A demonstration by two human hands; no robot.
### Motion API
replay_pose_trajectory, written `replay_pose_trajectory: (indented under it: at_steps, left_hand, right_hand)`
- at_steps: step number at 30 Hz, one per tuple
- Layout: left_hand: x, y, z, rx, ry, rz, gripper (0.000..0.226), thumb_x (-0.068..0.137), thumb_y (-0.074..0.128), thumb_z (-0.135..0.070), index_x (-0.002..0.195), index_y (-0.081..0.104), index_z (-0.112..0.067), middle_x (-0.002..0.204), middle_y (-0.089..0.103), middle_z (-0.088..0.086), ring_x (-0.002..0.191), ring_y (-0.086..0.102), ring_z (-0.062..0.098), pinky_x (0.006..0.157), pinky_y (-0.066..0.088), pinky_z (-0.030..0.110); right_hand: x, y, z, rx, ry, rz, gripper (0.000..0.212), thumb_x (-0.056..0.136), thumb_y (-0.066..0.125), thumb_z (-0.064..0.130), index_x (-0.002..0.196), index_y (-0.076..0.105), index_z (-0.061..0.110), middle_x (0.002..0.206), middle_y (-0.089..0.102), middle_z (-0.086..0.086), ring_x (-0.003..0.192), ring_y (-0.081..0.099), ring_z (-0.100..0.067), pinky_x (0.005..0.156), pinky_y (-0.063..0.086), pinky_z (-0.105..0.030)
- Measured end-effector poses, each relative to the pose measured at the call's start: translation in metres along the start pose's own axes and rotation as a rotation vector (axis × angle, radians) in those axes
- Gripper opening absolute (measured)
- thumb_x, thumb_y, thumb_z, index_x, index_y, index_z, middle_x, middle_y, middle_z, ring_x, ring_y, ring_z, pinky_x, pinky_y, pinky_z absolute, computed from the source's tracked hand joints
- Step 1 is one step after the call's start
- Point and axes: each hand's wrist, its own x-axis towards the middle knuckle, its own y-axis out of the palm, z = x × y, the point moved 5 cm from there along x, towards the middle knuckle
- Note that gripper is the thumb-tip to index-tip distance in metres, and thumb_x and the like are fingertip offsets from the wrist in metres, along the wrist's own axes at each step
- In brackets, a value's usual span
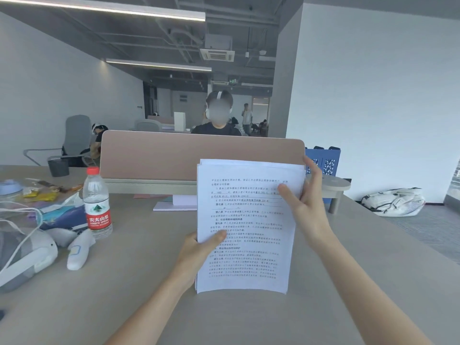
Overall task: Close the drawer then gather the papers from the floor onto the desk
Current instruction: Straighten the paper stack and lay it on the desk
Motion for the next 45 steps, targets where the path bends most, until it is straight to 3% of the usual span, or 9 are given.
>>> replay_pose_trajectory:
  at_steps: [3,7,10,17,20,24,32,37,45]
  left_hand:
    - [-0.003,0.0,0.001,-0.004,-0.01,0.025,0.007,0.087,0.075,-0.018,0.092,0.078,-0.014,0.088,0.082,0.003,0.077,0.079,0.017,0.057,0.059,0.023]
    - [-0.006,-0.003,0.003,0.005,-0.014,0.041,0.014,0.087,0.074,-0.019,0.097,0.078,-0.011,0.094,0.082,0.005,0.085,0.079,0.021,0.066,0.062,0.028]
    - [-0.005,-0.006,0.004,0.025,-0.008,0.045,0.019,0.086,0.075,-0.02,0.102,0.078,-0.01,0.099,0.081,0.005,0.094,0.077,0.025,0.081,0.062,0.038]
    - [-0.005,-0.008,0.003,0.037,-0.003,0.054,0.02,0.086,0.076,-0.02,0.104,0.078,-0.011,0.102,0.081,0.005,0.097,0.077,0.024,0.088,0.06,0.041]
    - [-0.008,-0.006,0.008,0.033,-0.022,0.037,0.016,0.085,0.077,-0.023,0.1,0.078,-0.016,0.099,0.081,0.001,0.092,0.078,0.019,0.078,0.061,0.033]
    - [-0.013,-0.001,0.023,0.069,-0.045,0.004,0.011,0.084,0.077,-0.028,0.095,0.078,-0.024,0.097,0.081,-0.005,0.09,0.077,0.011,0.077,0.059,0.028]
    - [0.0,0.003,0.014,0.067,0.027,-0.076,0.009,0.084,0.077,-0.035,0.091,0.078,-0.031,0.094,0.08,-0.013,0.09,0.075,0.004,0.081,0.059,0.028]
    - [0.001,0.0,0.036,0.087,-0.013,-0.105,0.004,0.086,0.075,-0.036,0.089,0.076,-0.034,0.091,0.079,-0.018,0.089,0.074,0.0,0.076,0.057,0.022]
    - [0.003,0.0,0.045,0.208,-0.007,-0.113,0.011,0.087,0.07,-0.046,0.092,0.076,-0.038,0.099,0.078,-0.019,0.104,0.071,0.009,0.099,0.053,0.038]
  right_hand:
    - [0.018,0.003,0.031,-0.322,-0.197,0.052,0.062,0.093,0.065,0.023,0.142,0.035,0.045,0.142,0.042,0.036,0.133,0.041,0.007,0.112,0.032,-0.025]
    - [0.031,0.007,0.034,-0.574,-0.227,0.061,0.032,0.094,0.064,0.021,0.124,0.066,0.032,0.123,0.061,0.001,0.102,0.052,0.005,0.095,0.037,-0.008]
    - [0.03,0.007,0.031,-0.623,-0.231,0.054,0.024,0.093,0.066,0.018,0.116,0.071,0.027,0.121,0.063,0.002,0.098,0.05,0.008,0.085,0.031,0.003]
    - [0.025,0.009,0.031,-0.541,-0.197,0.034,0.04,0.093,0.067,0.019,0.13,0.06,0.032,0.123,0.056,0.005,0.111,0.051,0.004,0.095,0.04,-0.013]
    - [0.005,0.009,0.011,-0.161,0.001,-0.026,0.055,0.093,0.069,0.024,0.139,0.04,0.03,0.138,0.051,0.019,0.124,0.046,0.015,0.106,0.039,-0.016]
    - [-0.044,0.012,-0.057,-0.002,0.297,-0.066,0.03,0.091,0.068,0.041,0.117,0.06,0.03,0.115,0.074,0.012,0.11,0.07,-0.011,0.097,0.055,-0.044]
    - [-0.042,0.011,-0.067,-0.013,0.307,-0.051,0.023,0.099,0.056,0.038,0.102,0.048,0.016,0.104,0.065,0.011,0.097,0.067,-0.002,0.092,0.054,-0.04]
    - [-0.068,0.016,-0.101,-0.031,0.427,0.03,0.019,0.101,0.053,0.033,0.118,0.053,0.025,0.111,0.07,0.019,0.11,0.067,-0.006,0.096,0.054,-0.038]
    - [-0.095,0.015,-0.122,-0.092,0.509,0.03,0.021,0.104,0.047,0.019,0.12,0.044,0.006,0.107,0.064,0.01,0.104,0.06,-0.012,0.097,0.05,-0.036]
